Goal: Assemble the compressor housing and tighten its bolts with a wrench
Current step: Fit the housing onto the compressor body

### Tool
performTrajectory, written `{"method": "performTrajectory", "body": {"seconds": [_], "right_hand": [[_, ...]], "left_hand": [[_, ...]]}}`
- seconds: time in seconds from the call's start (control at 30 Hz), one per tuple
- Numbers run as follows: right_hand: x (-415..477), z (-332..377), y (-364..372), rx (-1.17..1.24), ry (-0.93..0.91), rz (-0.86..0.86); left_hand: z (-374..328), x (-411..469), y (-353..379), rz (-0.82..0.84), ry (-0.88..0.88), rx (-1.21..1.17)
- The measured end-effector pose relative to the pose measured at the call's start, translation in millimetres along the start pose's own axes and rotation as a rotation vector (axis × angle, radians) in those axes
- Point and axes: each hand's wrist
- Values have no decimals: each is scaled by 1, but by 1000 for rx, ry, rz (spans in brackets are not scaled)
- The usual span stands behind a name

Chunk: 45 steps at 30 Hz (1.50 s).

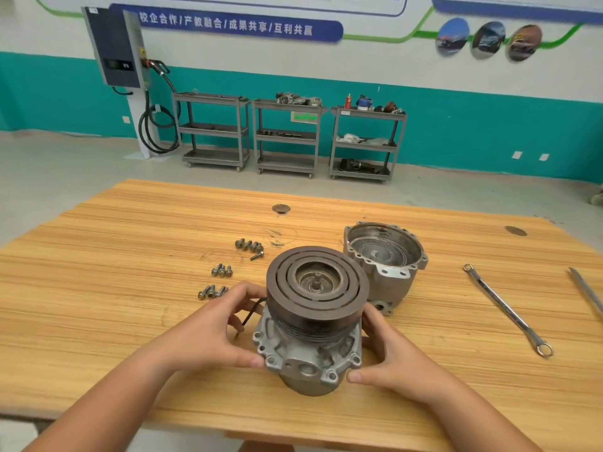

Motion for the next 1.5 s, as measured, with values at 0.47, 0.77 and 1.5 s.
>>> {"method": "performTrajectory", "body": {"seconds": [0.47,0.77,1.5], "right_hand": [[-5,5,-7,-127,-10,-49],[39,-8,-97,-21,119,-918],[0,-12,-17,13,279,-976]], "left_hand": [[3,-6,51,-231,63,-125],[1,-6,73,-471,74,-186],[14,16,21,-216,156,-93]]}}
Point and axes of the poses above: each hand's wrist, its own x-axis towards the middle knuckle, its own y-axis out of the palm, z = x × y, and after that the axes turned 13 degrees about -x, right-handed
